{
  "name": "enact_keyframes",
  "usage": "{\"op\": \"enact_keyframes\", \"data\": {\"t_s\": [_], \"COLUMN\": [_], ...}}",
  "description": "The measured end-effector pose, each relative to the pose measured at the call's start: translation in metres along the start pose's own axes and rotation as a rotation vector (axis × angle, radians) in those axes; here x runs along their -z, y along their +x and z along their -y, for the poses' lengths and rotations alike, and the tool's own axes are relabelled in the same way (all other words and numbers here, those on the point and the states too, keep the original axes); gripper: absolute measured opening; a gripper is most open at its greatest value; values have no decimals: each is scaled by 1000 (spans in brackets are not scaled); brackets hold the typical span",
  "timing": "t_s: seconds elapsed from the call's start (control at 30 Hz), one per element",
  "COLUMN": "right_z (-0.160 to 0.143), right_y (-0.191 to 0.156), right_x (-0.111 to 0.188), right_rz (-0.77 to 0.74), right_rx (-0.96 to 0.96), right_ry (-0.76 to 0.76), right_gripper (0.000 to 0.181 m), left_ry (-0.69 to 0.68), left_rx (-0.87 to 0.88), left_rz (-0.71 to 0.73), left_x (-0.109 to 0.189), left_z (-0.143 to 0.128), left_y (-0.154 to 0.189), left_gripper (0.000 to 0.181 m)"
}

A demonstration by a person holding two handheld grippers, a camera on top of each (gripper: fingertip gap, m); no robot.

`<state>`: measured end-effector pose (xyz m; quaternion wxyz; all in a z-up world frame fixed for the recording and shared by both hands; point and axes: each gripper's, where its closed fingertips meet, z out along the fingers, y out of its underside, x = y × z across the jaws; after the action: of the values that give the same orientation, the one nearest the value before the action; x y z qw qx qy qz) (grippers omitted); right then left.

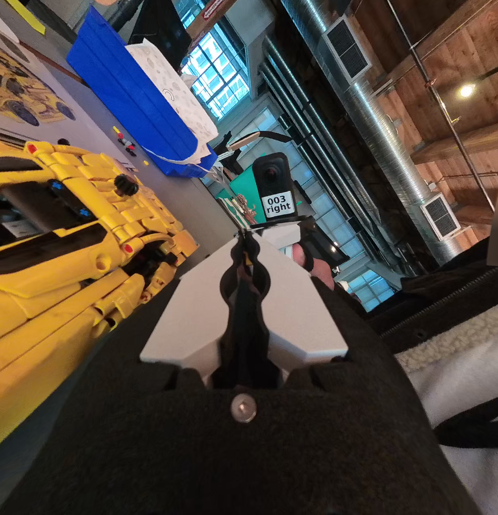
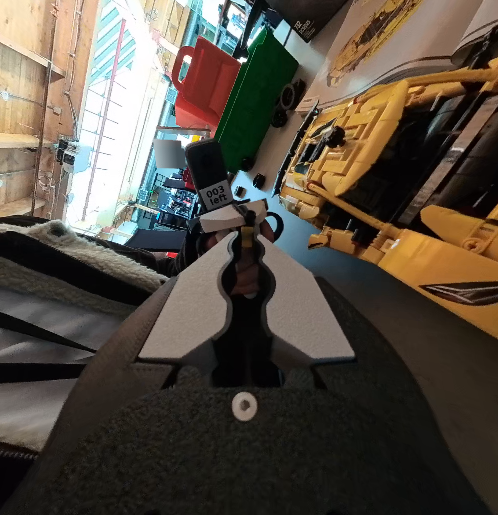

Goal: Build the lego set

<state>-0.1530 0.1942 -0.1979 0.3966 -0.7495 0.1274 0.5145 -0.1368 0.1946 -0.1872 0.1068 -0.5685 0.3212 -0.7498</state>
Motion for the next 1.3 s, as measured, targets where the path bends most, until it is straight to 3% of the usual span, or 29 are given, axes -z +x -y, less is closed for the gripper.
{"op": "enact_keyframes", "data": {"t_s": [0.23,0.27,0.5,0.63,0.83,1.03,1.23,1.3], "right_z": [3,3,0,-3,5,3,-10,-15], "right_y": [-14,-15,-14,-8,-18,-28,-17,-24], "right_x": [2,2,4,12,11,-6,-25,-35], "right_rz": [194,209,205,157,245,283,203,238], "right_rx": [-109,-123,-109,-83,-96,2,38,50], "right_ry": [72,78,75,76,168,217,122,96], "right_gripper": [7,7,7,7,7,7,7,7], "left_ry": [-10,-13,-14,-62,-161,-111,-180,-167], "left_rx": [19,16,-6,-129,-325,-149,-308,-248], "left_rz": [-109,-131,-160,-74,5,-37,131,116], "left_x": [0,0,2,10,7,12,36,47], "left_z": [6,5,6,4,-12,-8,-13,-13], "left_y": [15,19,26,18,18,22,10,15], "left_gripper": [4,11,17,17,21,14,11,11]}}
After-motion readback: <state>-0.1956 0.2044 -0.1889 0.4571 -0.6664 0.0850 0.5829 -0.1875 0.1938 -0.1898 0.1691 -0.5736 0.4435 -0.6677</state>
